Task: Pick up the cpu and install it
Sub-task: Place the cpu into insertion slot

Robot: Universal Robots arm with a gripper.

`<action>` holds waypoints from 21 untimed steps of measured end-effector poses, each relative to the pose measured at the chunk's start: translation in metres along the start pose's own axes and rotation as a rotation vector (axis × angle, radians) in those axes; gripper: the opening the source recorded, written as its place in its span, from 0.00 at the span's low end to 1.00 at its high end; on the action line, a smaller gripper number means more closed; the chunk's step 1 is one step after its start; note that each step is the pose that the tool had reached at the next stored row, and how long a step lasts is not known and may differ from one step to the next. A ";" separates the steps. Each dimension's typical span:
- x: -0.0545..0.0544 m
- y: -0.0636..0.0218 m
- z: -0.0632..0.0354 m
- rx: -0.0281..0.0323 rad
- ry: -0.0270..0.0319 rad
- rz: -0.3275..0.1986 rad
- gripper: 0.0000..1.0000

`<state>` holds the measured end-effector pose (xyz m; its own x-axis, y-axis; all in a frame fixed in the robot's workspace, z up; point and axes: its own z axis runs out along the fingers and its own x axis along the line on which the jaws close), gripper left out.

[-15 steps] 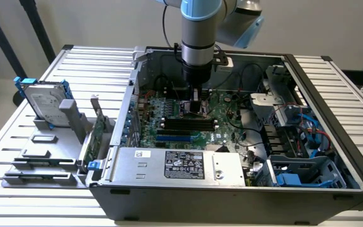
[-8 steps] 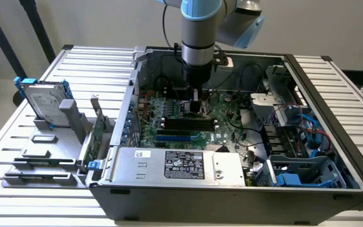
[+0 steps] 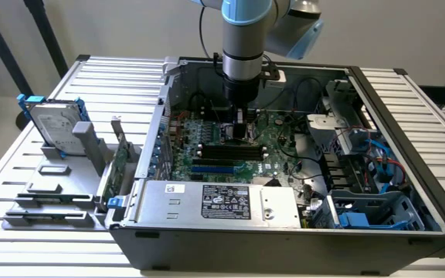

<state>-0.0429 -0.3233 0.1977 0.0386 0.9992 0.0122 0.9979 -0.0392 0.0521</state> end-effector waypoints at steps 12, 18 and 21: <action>0.000 0.0004 -0.0073 -0.0001 0.0001 0.000 0.63; 0.000 -0.0003 -0.0060 -0.0001 0.0023 0.000 0.63; 0.000 -0.0009 -0.0043 -0.0005 0.0083 0.000 0.63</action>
<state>-0.0441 -0.3233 0.2019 0.0386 0.9990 0.0205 0.9978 -0.0396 0.0525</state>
